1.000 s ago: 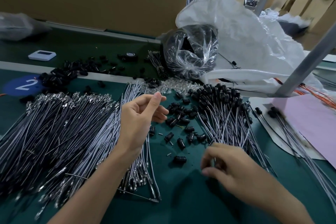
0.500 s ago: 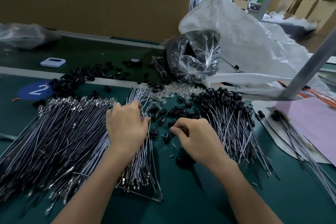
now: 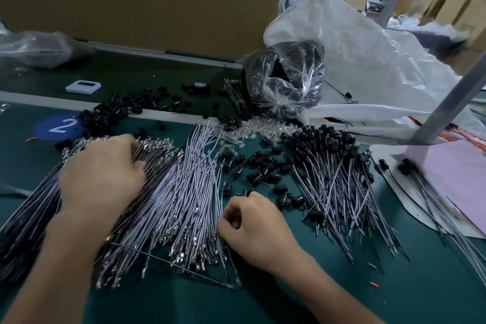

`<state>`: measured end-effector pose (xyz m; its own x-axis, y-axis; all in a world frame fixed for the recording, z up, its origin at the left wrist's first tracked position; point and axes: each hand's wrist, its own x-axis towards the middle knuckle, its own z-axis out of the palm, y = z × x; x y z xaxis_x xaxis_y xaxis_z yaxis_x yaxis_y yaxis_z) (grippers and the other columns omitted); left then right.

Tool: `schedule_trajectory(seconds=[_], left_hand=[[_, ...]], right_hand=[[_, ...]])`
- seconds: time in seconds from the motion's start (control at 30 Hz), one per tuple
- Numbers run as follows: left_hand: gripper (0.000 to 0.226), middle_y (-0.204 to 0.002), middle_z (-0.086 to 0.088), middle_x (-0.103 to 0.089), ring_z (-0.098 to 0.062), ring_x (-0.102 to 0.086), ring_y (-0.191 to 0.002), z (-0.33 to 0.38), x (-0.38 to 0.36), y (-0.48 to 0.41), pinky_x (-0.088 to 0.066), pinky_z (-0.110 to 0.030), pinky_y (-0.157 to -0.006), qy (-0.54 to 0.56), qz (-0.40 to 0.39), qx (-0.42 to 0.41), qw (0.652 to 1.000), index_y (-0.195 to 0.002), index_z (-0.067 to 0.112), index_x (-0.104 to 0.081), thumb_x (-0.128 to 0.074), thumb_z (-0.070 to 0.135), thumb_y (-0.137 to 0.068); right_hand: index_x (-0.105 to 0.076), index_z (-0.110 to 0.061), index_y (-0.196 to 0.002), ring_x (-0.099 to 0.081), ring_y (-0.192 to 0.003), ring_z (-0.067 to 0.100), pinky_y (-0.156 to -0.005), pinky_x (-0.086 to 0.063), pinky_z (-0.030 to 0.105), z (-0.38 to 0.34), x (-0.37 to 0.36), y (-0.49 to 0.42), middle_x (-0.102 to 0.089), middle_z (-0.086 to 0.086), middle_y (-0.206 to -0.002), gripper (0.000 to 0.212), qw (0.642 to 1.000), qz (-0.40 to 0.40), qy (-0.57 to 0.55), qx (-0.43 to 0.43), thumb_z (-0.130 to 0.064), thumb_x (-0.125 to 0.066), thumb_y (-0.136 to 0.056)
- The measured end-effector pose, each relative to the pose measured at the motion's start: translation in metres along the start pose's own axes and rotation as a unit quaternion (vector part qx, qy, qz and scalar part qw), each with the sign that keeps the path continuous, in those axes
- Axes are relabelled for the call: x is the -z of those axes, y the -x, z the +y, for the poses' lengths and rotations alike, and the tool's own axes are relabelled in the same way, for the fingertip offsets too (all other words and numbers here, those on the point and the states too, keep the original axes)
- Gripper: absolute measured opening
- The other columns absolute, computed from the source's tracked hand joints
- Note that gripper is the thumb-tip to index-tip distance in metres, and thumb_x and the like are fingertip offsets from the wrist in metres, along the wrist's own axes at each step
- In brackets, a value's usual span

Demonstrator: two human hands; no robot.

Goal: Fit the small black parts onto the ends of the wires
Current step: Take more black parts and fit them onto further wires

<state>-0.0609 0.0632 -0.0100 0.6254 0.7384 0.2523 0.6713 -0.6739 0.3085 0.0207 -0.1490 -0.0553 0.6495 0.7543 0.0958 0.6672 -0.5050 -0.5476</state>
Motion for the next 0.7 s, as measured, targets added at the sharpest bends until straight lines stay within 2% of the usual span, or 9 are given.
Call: schedule_trajectory(seconds=[0.1, 0.2, 0.27, 0.37, 0.47, 0.53, 0.63, 0.7], left_hand=[[0.019, -0.083, -0.005, -0.071, -0.033, -0.065, -0.084, -0.023, 0.001, -0.001, -0.056, -0.046, -0.077, 0.008, -0.03, 0.041, 0.999, -0.091, 0.028, -0.061, -0.074, 0.041, -0.083], [0.031, -0.083, -0.004, -0.069, -0.032, -0.065, -0.084, -0.034, -0.001, 0.002, -0.056, -0.045, -0.079, -0.003, -0.071, 0.056, 0.996, -0.079, 0.036, -0.053, -0.08, 0.049, -0.074], [0.028, -0.083, 0.001, -0.067, -0.029, -0.064, -0.085, -0.033, -0.002, 0.005, -0.055, -0.041, -0.077, -0.007, -0.087, 0.055, 0.995, -0.08, 0.036, -0.058, -0.083, 0.047, -0.072], [0.024, -0.073, 0.011, -0.061, -0.02, -0.06, -0.077, -0.03, -0.004, 0.007, -0.047, -0.03, -0.065, 0.008, -0.095, 0.062, 0.993, -0.073, 0.033, -0.059, -0.082, 0.036, -0.078], [0.026, -0.064, 0.011, -0.061, -0.016, -0.056, -0.067, -0.03, -0.006, 0.006, -0.043, -0.029, -0.06, 0.026, -0.075, 0.072, 0.994, -0.063, 0.031, -0.061, -0.082, 0.028, -0.079], [0.026, -0.064, 0.011, -0.06, -0.016, -0.054, -0.065, -0.029, -0.005, 0.007, -0.044, -0.029, -0.061, 0.022, -0.068, 0.073, 0.995, -0.062, 0.031, -0.062, -0.08, 0.026, -0.08], [0.023, -0.068, 0.007, -0.061, -0.019, -0.056, -0.069, -0.024, -0.003, 0.011, -0.05, -0.033, -0.066, 0.02, -0.092, 0.059, 0.994, -0.067, 0.028, -0.062, -0.074, 0.023, -0.086], [0.021, -0.073, 0.004, -0.061, -0.023, -0.058, -0.074, -0.02, -0.001, 0.013, -0.051, -0.035, -0.07, 0.016, -0.092, 0.051, 0.994, -0.072, 0.027, -0.06, -0.067, 0.022, -0.091]], right_hand=[[-0.058, -0.027, -0.073, -0.048, -0.081, 0.004, -0.072, -0.049, 0.033, 0.001, 0.002, -0.001, -0.06, -0.012, -0.07, 0.023, 0.999, 0.023, -0.03, -0.016, -0.041, -0.059, -0.091], [-0.055, -0.031, -0.073, -0.041, -0.082, 0.005, -0.069, -0.039, 0.028, 0.0, -0.002, 0.0, -0.054, -0.015, -0.066, 0.028, 0.999, 0.038, 0.033, -0.004, -0.053, -0.056, -0.09], [-0.053, -0.03, -0.071, -0.038, -0.079, 0.008, -0.071, -0.034, 0.029, -0.004, -0.006, 0.0, -0.048, -0.015, -0.061, 0.025, 0.998, 0.043, 0.048, 0.009, -0.046, -0.057, -0.09], [-0.057, -0.025, -0.07, -0.04, -0.077, 0.008, -0.077, -0.038, 0.03, -0.006, -0.009, 0.001, -0.05, -0.014, -0.062, 0.022, 0.998, 0.048, 0.04, 0.006, -0.037, -0.057, -0.089], [-0.062, -0.02, -0.071, -0.052, -0.068, 0.004, -0.063, -0.044, 0.021, -0.006, -0.001, 0.0, -0.061, -0.008, -0.066, 0.019, 0.992, 0.07, -0.1, -0.032, -0.028, -0.063, -0.089], [-0.065, -0.015, -0.073, -0.051, -0.056, 0.0, -0.054, -0.042, 0.015, -0.005, 0.009, -0.001, -0.067, 0.001, -0.068, 0.017, 0.965, 0.077, -0.247, -0.04, -0.02, -0.068, -0.089], [-0.067, -0.01, -0.083, -0.057, -0.062, 0.005, -0.058, -0.046, 0.016, -0.003, 0.02, -0.002, -0.07, 0.004, -0.077, 0.006, 0.907, 0.072, -0.413, -0.03, -0.009, -0.072, -0.086], [-0.069, -0.013, -0.093, -0.061, -0.071, 0.005, -0.064, -0.048, 0.015, -0.001, 0.022, -0.002, -0.069, -0.002, -0.08, 0.014, 0.882, 0.085, -0.463, -0.026, -0.002, -0.072, -0.085]])
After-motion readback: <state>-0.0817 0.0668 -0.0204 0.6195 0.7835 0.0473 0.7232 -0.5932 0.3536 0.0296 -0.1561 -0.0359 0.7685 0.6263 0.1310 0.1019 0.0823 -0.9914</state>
